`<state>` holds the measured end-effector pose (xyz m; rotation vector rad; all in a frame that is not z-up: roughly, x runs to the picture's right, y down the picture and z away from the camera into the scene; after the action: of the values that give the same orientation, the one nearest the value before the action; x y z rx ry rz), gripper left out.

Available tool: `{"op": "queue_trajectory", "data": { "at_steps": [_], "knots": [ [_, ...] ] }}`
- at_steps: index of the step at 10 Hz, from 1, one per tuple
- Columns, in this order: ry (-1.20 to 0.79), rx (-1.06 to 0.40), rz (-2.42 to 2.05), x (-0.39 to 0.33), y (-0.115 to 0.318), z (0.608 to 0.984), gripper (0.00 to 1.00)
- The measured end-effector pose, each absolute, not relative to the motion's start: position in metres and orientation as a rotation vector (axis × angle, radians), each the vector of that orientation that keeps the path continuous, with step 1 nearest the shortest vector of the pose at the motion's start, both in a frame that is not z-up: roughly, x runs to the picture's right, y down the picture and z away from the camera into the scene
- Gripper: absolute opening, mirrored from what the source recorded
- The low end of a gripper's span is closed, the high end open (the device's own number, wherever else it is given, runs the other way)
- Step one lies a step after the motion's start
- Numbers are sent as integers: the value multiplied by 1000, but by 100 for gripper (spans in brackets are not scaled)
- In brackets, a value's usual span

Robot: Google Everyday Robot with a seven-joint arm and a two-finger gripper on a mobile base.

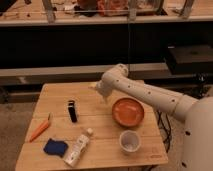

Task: Knock the eraser over

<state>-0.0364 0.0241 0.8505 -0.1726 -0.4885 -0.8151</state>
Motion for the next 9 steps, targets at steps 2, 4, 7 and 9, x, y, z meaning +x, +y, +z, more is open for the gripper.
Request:
{"op": "queue_trajectory", "data": {
  "at_steps": [2,4,7,9],
  "knots": [
    [-493,-173,-829,-38,24,853,80],
    [-502,-172,-850,-45,23,855,80],
    [-508,-171,-869,-47,23,858,80],
    [-512,-171,-883,-50,23,859,72]
  ]
}}
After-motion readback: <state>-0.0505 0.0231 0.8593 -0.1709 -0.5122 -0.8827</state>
